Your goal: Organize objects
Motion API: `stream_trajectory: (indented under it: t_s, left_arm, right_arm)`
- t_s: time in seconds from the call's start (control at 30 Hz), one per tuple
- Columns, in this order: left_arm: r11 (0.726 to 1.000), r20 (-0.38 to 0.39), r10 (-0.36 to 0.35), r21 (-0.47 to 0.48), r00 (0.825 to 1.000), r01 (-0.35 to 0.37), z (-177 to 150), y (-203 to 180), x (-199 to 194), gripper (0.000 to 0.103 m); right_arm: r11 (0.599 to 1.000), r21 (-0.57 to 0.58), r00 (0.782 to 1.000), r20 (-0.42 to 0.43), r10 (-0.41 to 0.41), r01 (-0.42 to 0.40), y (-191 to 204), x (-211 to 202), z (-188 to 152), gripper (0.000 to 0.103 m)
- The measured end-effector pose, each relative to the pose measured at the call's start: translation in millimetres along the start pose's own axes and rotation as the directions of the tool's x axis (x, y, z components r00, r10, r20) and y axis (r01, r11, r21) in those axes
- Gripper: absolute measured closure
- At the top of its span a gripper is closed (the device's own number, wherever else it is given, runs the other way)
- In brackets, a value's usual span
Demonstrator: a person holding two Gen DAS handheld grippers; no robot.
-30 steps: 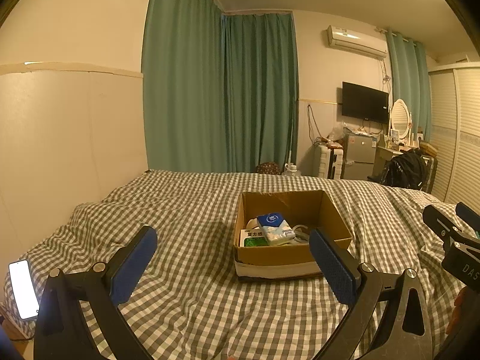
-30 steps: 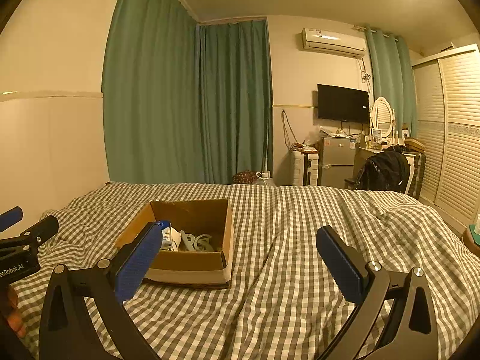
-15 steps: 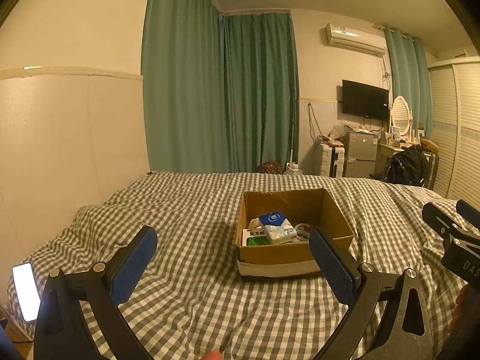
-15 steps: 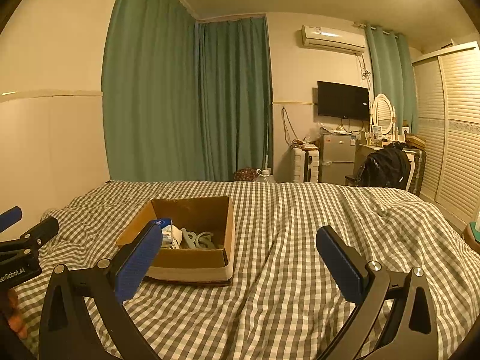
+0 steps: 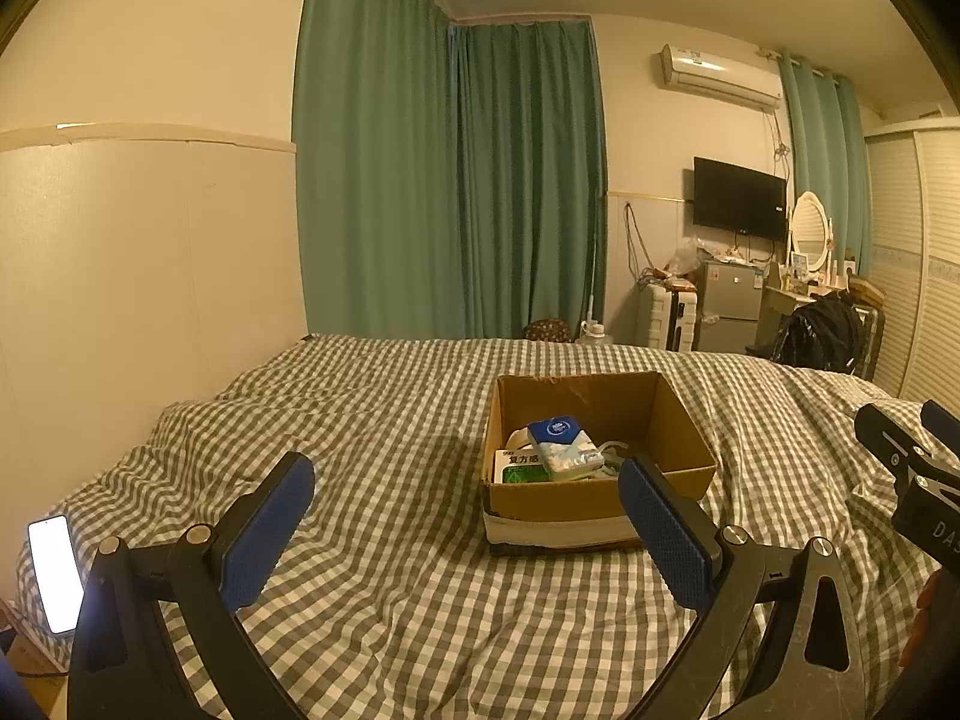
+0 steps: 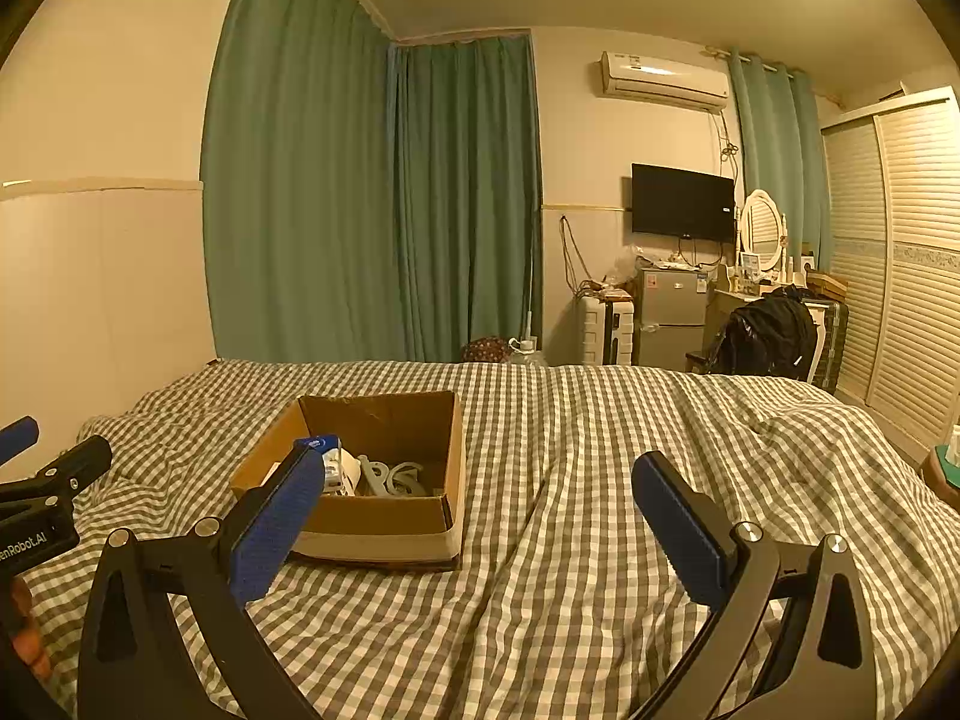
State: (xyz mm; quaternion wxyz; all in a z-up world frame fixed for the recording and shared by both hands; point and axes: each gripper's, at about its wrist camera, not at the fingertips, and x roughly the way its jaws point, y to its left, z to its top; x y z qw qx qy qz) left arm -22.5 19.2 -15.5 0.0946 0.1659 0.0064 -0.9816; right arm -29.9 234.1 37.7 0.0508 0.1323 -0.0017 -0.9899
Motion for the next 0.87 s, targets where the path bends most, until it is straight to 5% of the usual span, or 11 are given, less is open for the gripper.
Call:
stream_trajectory:
  t_s: [0.87]
  left_arm:
    - [1.0,0.003,0.007,0.009,1.0,-0.007,-3.9,1.1,-3.2,0.0]
  right_arm:
    - [1.0,-0.002,1.0,-0.006,-0.002,0.002,-4.6,-1.5,-4.4,0.0]
